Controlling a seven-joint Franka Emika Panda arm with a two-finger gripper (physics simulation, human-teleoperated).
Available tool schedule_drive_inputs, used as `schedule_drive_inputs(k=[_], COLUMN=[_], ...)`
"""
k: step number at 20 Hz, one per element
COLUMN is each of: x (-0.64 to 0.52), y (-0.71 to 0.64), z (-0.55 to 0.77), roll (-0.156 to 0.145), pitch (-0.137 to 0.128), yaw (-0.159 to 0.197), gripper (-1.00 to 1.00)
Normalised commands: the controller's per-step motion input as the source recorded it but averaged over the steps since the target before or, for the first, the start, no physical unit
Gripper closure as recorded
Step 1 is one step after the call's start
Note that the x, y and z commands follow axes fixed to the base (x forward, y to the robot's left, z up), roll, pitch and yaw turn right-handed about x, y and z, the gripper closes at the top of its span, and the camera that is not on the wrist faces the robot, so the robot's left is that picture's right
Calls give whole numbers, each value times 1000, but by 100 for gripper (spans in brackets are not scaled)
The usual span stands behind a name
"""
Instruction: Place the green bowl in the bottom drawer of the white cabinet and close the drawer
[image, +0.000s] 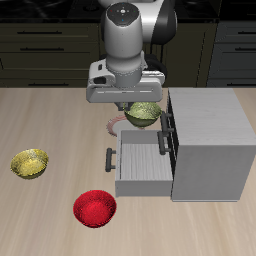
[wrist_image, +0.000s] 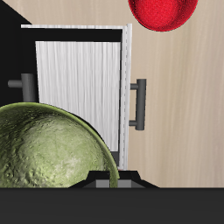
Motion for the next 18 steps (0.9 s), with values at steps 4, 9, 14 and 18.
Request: schedule_drive_inputs(k=[4,9,14,18], x=[8,-39,-53,-24], y=[-5,-75,-170,-123], z=[-225,-12,115,-52], roll=[5,-24,-31,-42], pitch=[28,-5,-12,19], yaw=[6,-21,-32,4], gripper=[100,100,100,100])
